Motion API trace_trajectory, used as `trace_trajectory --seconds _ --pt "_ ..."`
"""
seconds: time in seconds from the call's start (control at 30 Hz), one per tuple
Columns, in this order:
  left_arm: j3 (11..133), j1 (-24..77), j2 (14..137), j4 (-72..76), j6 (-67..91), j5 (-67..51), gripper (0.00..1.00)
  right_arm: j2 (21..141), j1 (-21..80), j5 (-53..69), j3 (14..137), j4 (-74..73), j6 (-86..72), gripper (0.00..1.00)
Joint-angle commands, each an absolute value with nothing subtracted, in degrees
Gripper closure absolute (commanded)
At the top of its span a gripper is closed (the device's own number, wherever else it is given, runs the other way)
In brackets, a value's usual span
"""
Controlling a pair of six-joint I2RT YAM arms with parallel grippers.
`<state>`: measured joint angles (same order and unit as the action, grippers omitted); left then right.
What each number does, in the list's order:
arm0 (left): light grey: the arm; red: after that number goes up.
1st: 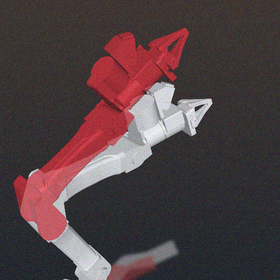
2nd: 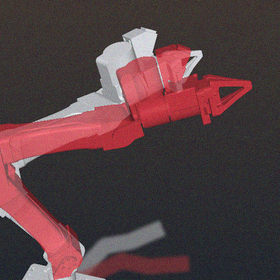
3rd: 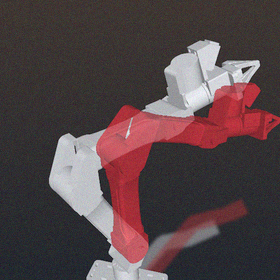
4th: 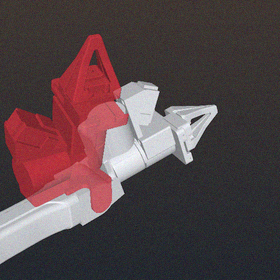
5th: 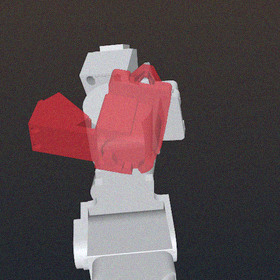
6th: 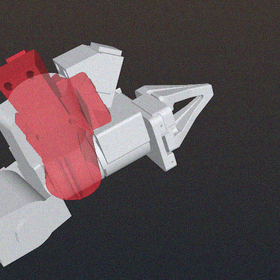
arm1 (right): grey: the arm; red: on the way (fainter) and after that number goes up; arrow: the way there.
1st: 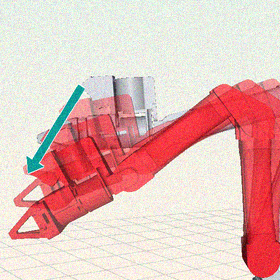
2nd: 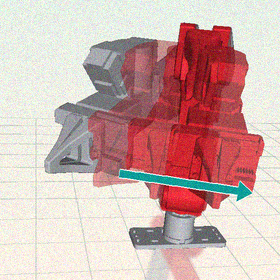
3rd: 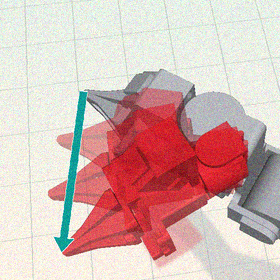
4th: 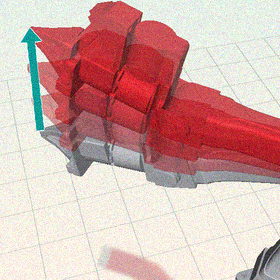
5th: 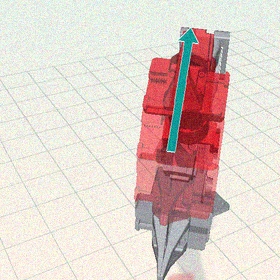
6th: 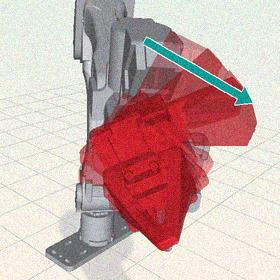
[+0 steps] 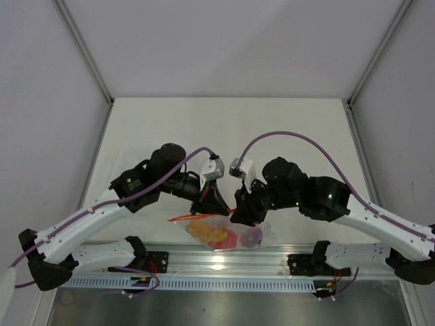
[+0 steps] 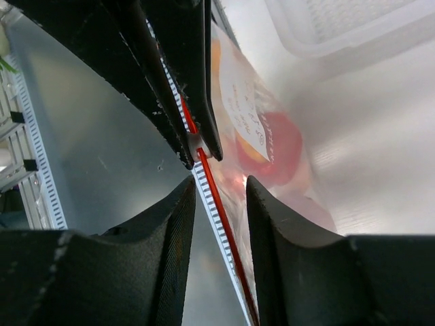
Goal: Place the food in the zip-top bag and seal the zipper
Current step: Zip the zipper food storage bag at the center of the board.
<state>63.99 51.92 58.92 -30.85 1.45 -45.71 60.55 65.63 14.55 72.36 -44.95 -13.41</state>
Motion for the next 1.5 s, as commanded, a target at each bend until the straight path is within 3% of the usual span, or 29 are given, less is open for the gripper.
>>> trace_trajectory --seconds 0.0,0.17,0.27,0.3,1.47 --pt "65.57 51.50 58.97 -29.79 0.35 -47.28 0.99 61.61 65.39 18.02 74.35 -45.79 -12.31 0.64" --pt "66.36 51.50 59.68 -29.79 0.35 -47.72 0.99 62.05 65.39 17.23 74.44 -46.32 -12.04 0.72" --pt "66.44 51.50 59.85 -29.71 0.53 -47.64 1.00 61.79 65.30 15.47 74.44 -46.14 -12.30 0.88" --pt "66.36 51.50 59.94 -29.62 0.53 -47.55 0.99 61.96 65.22 14.60 74.44 -45.88 -12.57 1.00" --pt "62.92 49.66 57.48 -27.77 2.46 -39.20 0.99 42.72 61.17 -16.87 70.75 -51.85 -24.08 1.00"
